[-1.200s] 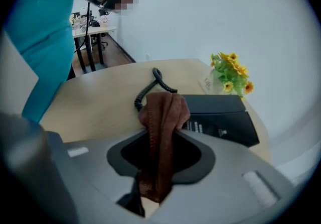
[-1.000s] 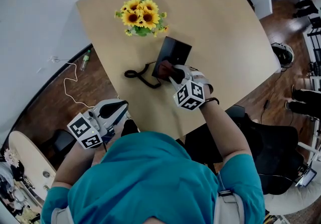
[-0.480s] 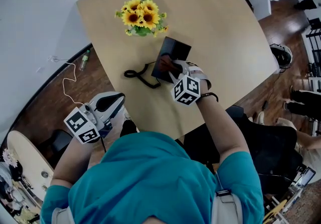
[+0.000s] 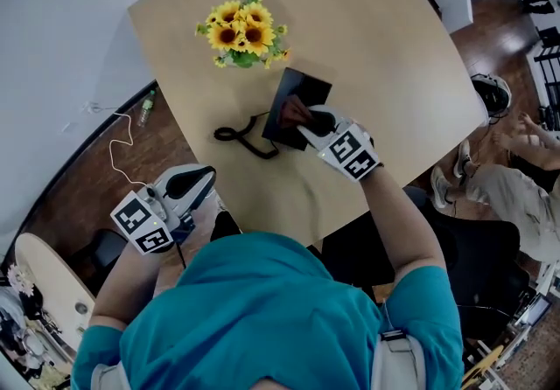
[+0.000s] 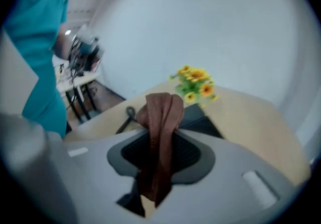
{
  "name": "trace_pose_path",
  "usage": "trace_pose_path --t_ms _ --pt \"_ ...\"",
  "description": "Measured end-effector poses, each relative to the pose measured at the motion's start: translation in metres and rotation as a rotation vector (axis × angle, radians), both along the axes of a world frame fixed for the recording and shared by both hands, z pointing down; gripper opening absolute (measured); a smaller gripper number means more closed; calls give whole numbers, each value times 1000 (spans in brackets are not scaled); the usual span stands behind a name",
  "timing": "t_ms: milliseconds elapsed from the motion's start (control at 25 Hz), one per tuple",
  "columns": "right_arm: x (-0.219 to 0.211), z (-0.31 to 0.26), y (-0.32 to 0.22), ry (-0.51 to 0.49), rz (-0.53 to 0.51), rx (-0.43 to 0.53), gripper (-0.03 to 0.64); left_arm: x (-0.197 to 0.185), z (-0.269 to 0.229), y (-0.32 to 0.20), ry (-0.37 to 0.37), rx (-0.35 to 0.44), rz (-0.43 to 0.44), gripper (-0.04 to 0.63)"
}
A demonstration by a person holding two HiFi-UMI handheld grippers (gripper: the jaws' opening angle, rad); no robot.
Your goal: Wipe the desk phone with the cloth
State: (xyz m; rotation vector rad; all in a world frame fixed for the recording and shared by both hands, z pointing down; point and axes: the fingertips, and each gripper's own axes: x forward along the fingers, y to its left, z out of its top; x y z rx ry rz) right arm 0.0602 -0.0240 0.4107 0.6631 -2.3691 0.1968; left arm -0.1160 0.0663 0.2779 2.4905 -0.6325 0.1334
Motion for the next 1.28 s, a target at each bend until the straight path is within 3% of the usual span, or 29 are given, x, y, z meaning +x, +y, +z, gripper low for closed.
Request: trace_pose_path --t_ms 80,160,360,480,640,840,1040,1200,1280 --pt "26 -30 -53 -143 81 -87 117 -1 1 -3 -2 -4 -4 5" --pt "43 -46 -90 -235 88 -217 117 -3 4 -5 -4 -8 -8 5" --pt "50 -22 -110 -230 -47 -515 117 -7 12 -9 -9 -35 -24 5" --pt "46 -13 -111 -296 -111 -675 118 -9 18 -14 -5 -60 -36 5" --pt "47 -10 -117 -354 -169 -791 120 -10 24 -19 -1 -81 -40 5" --pt "57 23 -126 -281 -152 -830 117 -10 32 -23 -5 -107 -41 5" --pt "57 46 -133 -167 -135 -743 113 -7 35 -29 -6 -118 -40 5" --pt "71 77 -138 135 -161 -565 110 -3 35 -34 -3 -118 -33 5" --pt "71 80 -140 198 -198 -499 114 -3 36 -35 -6 -122 -30 5"
